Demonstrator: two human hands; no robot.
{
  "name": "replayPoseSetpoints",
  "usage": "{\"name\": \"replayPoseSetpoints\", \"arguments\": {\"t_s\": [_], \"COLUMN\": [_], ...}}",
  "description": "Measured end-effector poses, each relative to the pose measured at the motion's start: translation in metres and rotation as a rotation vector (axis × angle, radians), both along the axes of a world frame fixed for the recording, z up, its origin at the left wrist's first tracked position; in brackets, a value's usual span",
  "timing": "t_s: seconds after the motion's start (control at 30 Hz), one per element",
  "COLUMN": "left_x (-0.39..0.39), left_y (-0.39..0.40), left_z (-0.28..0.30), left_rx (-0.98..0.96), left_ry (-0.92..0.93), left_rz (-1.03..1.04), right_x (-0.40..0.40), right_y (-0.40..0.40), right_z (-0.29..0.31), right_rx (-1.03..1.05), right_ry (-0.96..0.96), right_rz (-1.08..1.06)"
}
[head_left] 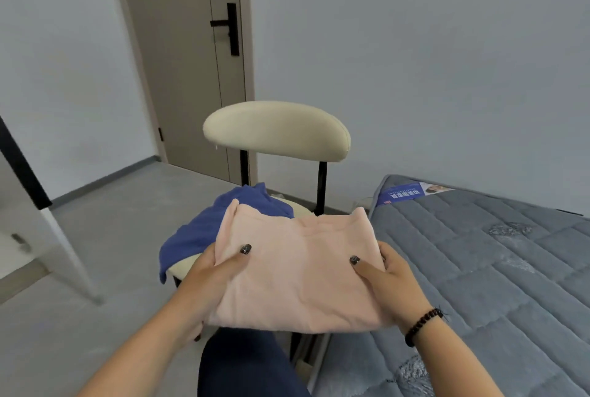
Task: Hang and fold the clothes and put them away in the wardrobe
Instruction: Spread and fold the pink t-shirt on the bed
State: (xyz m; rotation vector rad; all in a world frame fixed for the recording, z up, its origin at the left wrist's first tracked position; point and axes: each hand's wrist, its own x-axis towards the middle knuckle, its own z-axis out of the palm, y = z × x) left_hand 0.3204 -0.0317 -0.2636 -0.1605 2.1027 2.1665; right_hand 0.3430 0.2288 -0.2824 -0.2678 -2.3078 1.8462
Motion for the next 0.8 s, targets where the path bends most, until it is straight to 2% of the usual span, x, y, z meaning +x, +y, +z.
{"name": "replayPoseSetpoints", "arguments": {"t_s": [0.27, 0.5, 0.8], "left_x": [-0.039, -0.104, -0.216], "left_y": [-0.063, -0.108, -0.175], "left_z": [0.010, -0.015, -0.031], "left_rx": [-0.025, 0.002, 0.054], "left_ry": [-0.055, -0.139, -0.190], "left_rz": [0.054, 0.164, 0.105], "right_x": [-0.065, -0.144, -0.261], "right_y": [-0.062, -0.115, -0.194], "right_z": [0.019, 0.016, 0.020], "right_rx": [0.087, 0.215, 0.355], "right_ry": [-0.046, -0.149, -0.264], "right_rz": [0.111, 0.193, 0.204]}}
